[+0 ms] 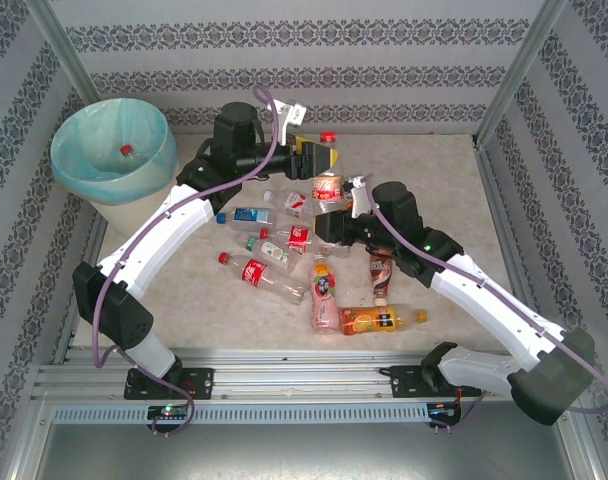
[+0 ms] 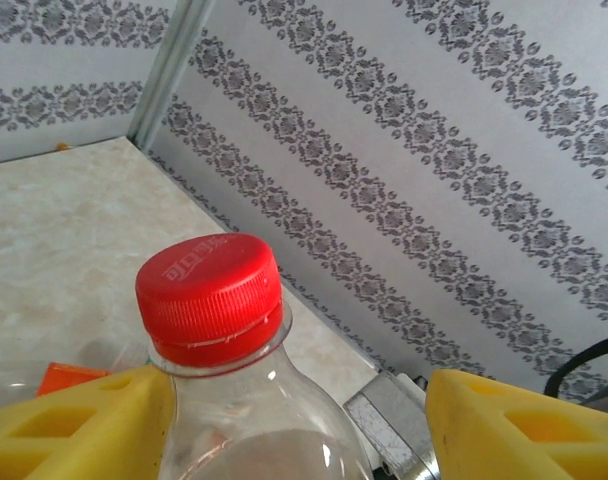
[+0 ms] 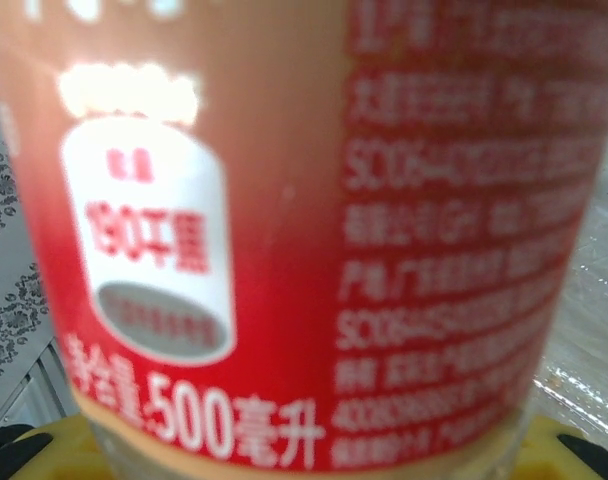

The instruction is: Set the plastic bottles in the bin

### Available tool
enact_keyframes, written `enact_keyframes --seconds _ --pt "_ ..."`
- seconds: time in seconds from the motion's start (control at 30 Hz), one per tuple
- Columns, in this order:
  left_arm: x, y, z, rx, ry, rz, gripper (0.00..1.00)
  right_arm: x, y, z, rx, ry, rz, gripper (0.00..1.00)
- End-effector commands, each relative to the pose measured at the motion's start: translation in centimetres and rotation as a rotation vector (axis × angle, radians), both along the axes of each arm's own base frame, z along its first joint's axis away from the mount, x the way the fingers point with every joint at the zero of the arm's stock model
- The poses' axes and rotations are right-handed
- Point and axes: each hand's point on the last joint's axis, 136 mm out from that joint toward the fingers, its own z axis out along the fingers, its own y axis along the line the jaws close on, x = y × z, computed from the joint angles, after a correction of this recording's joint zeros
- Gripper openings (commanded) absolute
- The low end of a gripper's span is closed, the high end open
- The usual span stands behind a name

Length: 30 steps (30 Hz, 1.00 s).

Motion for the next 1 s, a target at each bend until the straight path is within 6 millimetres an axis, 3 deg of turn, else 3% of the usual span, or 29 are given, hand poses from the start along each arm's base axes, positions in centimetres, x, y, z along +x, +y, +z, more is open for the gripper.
enact_keyframes --seconds 0.0,0.2,0.3,0.4,0.5,0.57,0.7,0.9,0.97 --pt "-1.3 0.3 0.8 0.057 -0.061 -0.013 0.69 -1.2 2.1 1.5 0.019 -0.044 0.105 0.45" --pt "-0.6 1.3 1.0 0.102 -0.094 0.059 0.65 -1.5 3.5 1.3 -0.003 -0.047 0.138 0.46" --pt "-1.0 1.5 1.7 0.099 -0.119 0.053 0.54 -1.1 3.4 0.5 -0.049 -0.012 0.113 0.46" --pt "-1.3 2.1 2.1 0.102 -0.137 0.071 0.51 -0.8 3.3 0.3 -0.058 0.006 0.090 0.46" --pt "-1.7 2.9 2.3 0.108 -0.151 0.103 0.52 -0.5 2.9 -0.2 -0.064 0.022 0.048 0.46" --pt "-1.8 3.7 2.5 0.109 -0.157 0.132 0.60 -0.5 2.8 -0.2 -0.054 0.026 0.037 0.46" --pt "-2.3 4.7 2.9 0.085 -0.152 0.154 0.61 -0.7 3.0 -0.5 -0.049 0.027 0.026 0.46" --pt "-2.7 4.5 2.7 0.026 -0.099 0.100 0.53 -1.6 4.3 -0.4 -0.074 0.004 0.069 0.45" --pt "-2.7 4.4 2.4 0.021 -0.082 0.094 0.39 -1.9 4.4 -0.5 -0.096 0.002 0.069 0.45"
